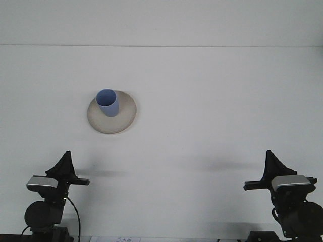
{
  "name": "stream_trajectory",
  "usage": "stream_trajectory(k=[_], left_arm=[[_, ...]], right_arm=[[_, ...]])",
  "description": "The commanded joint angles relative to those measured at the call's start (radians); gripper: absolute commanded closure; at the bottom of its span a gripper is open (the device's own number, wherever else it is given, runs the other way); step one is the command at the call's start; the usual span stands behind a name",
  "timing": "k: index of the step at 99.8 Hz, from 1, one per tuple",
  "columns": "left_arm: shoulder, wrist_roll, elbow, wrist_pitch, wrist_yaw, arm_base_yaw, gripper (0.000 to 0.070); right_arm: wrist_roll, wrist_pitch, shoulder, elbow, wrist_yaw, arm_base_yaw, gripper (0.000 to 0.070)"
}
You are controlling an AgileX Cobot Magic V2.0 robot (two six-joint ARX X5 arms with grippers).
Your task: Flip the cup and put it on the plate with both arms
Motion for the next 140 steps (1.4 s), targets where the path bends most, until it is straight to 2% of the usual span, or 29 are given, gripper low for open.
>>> stream_trajectory(k=[1, 17, 29, 58, 140], left_arm=[[0.0, 0.0, -0.019, 0.013, 0.002, 0.0, 0.0688], [0.0, 0.001, -0.019, 0.013, 0.002, -0.001, 0.0688], [0.0, 0.001, -0.019, 0.013, 0.002, -0.001, 0.0688], [0.0, 0.001, -0.019, 0.012, 0.002, -0.001, 0.0688], [0.0, 0.001, -0.019, 0.013, 0.002, 0.0, 0.0688]], right_arm=[[0.01, 0.09, -0.036, -0.054, 0.001, 0.001, 0.07], [0.01, 0.316, -0.157, -0.248, -0.002, 0.001, 0.07], [0.01, 0.363, -0.234, -0.357, -0.001, 0.001, 0.07], [0.011, 0.6, -0.231, -0.569, -0.005, 0.001, 0.07], [0.011, 0.566, -0.231, -0.566, -0.004, 0.001, 0.07]])
